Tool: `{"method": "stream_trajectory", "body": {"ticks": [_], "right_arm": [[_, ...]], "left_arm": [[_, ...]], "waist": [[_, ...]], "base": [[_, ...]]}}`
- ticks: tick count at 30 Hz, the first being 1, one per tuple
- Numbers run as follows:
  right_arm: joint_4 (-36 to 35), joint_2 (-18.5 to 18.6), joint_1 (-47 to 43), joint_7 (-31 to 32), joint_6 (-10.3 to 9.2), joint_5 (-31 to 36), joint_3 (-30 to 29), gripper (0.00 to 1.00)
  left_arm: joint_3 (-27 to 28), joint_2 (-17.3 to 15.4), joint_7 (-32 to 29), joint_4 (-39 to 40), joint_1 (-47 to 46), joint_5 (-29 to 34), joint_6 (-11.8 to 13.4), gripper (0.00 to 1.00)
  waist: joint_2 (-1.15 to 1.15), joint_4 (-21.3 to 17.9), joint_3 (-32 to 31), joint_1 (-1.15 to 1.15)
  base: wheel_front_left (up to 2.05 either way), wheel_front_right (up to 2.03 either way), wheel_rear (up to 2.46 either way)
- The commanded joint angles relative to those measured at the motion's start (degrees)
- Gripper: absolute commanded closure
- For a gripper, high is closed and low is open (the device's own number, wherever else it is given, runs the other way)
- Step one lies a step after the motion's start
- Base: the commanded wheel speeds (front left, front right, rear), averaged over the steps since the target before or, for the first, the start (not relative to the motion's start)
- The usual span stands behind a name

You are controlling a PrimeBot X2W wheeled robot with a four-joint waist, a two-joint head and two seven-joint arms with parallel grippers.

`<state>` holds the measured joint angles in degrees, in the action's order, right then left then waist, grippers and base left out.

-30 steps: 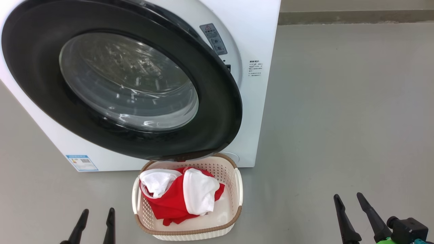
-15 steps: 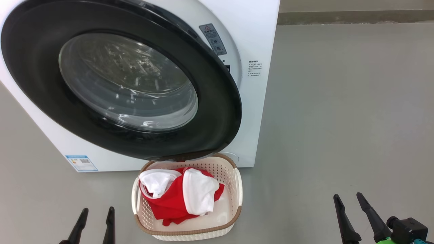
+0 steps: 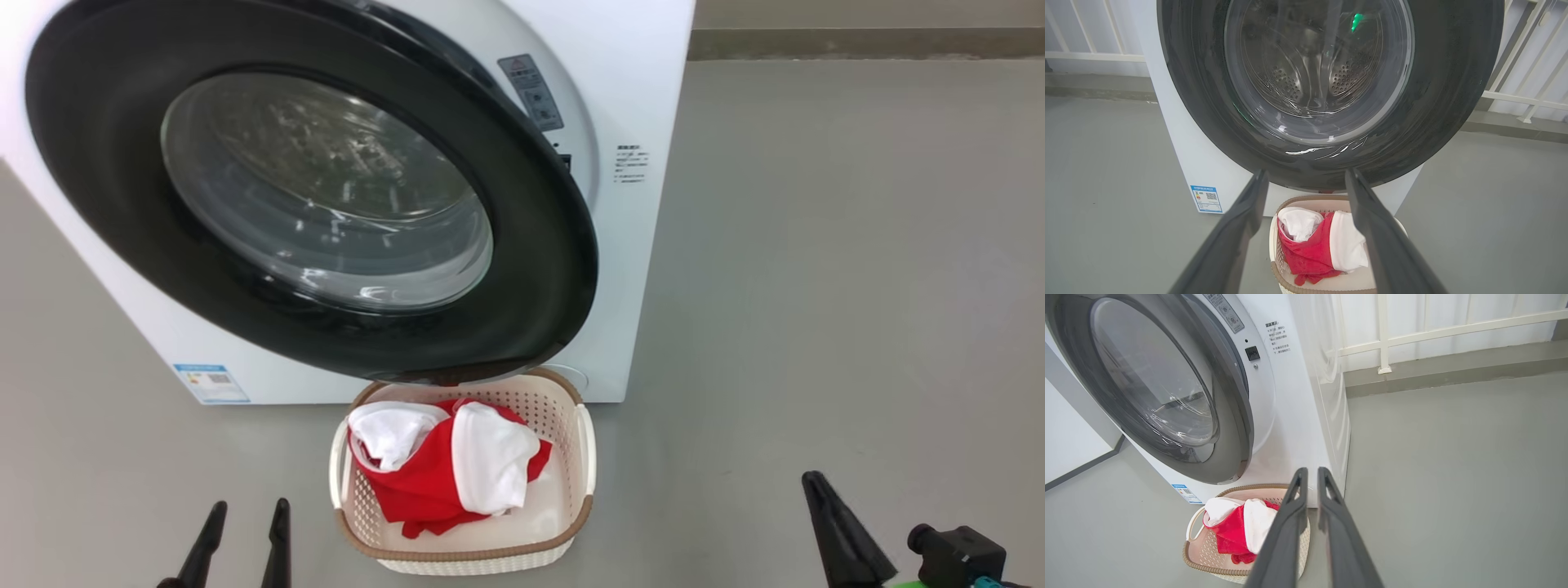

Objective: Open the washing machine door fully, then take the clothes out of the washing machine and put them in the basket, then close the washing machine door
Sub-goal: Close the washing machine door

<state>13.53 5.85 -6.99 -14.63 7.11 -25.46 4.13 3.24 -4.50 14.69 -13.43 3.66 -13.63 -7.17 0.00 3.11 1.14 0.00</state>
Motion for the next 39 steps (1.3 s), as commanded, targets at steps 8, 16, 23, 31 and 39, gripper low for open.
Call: {"method": "stream_trajectory", "body": {"ticks": [8,16,23,31,39], "right_arm": [[-0.4,1.1,8.9,-0.4,0.37,-1.4,6.6,1.0],[2.5,0.7,21.7,-0.4,0.37,-3.0,11.6,1.0],[7.6,0.1,30.0,-0.4,0.37,-4.7,13.4,1.0],[10.0,0.7,35.9,-0.4,0.37,-5.2,12.6,1.0],[11.1,1.7,40.3,-0.4,0.37,-5.4,9.5,1.0]], "left_arm": [[0.4,0.7,0.3,1.4,-2.7,-0.3,-0.3,0.0],[-2.1,1.3,0.3,0.9,-5.4,-1.4,-0.3,0.0],[-4.3,1.5,0.3,0.5,-7.9,-2.5,-0.3,0.0],[-6.3,1.6,0.3,0.5,-11.9,-3.7,-0.3,0.0],[-8.2,1.6,0.3,0.2,-14.3,-5.0,-0.3,0.0]], "waist": [[0.0,4.0,2.4,0.0],[0.0,8.4,6.3,0.0],[0.0,11.5,9.6,0.0],[0.0,13.8,14.8,0.0],[0.0,15.4,18.4,0.0]], "base": [[0.0,0.0,0.0],[0.0,0.0,0.0],[0.0,0.0,0.0],[0.0,0.0,0.0],[0.0,0.0,0.0]]}}
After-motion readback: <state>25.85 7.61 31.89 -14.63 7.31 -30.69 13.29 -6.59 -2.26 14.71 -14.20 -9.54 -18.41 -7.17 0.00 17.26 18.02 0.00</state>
